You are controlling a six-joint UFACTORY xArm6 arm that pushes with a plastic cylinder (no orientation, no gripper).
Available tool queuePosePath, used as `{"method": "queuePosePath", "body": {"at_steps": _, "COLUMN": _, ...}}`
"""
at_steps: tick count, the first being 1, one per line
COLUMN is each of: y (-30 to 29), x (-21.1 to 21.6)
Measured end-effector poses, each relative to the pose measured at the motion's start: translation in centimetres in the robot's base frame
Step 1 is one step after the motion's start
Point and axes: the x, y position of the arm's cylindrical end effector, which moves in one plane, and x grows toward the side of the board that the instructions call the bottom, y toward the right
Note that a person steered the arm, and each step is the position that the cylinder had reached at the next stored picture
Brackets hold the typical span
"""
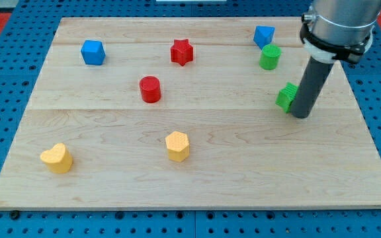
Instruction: Move green star near green circle
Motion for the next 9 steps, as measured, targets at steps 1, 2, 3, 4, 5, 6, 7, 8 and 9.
{"method": "queuePosePath", "body": {"at_steps": 1, "y": 1.4, "x": -0.5}}
{"method": "queuePosePath", "body": {"at_steps": 2, "y": 0.7, "x": -1.6}}
{"method": "queuePosePath", "body": {"at_steps": 3, "y": -0.8, "x": -2.4}}
{"method": "queuePosePath", "body": {"at_steps": 4, "y": -1.9, "x": -3.2}}
{"method": "queuePosePath", "body": {"at_steps": 5, "y": -2.1, "x": -3.7}}
{"method": "queuePosePath", "body": {"at_steps": 6, "y": -2.3, "x": -4.3}}
{"method": "queuePosePath", "body": {"at_steps": 7, "y": -2.2, "x": -4.1}}
{"method": "queuePosePath", "body": {"at_steps": 8, "y": -1.8, "x": -1.2}}
{"method": "queuePosePath", "body": {"at_steps": 9, "y": -3.0, "x": 1.4}}
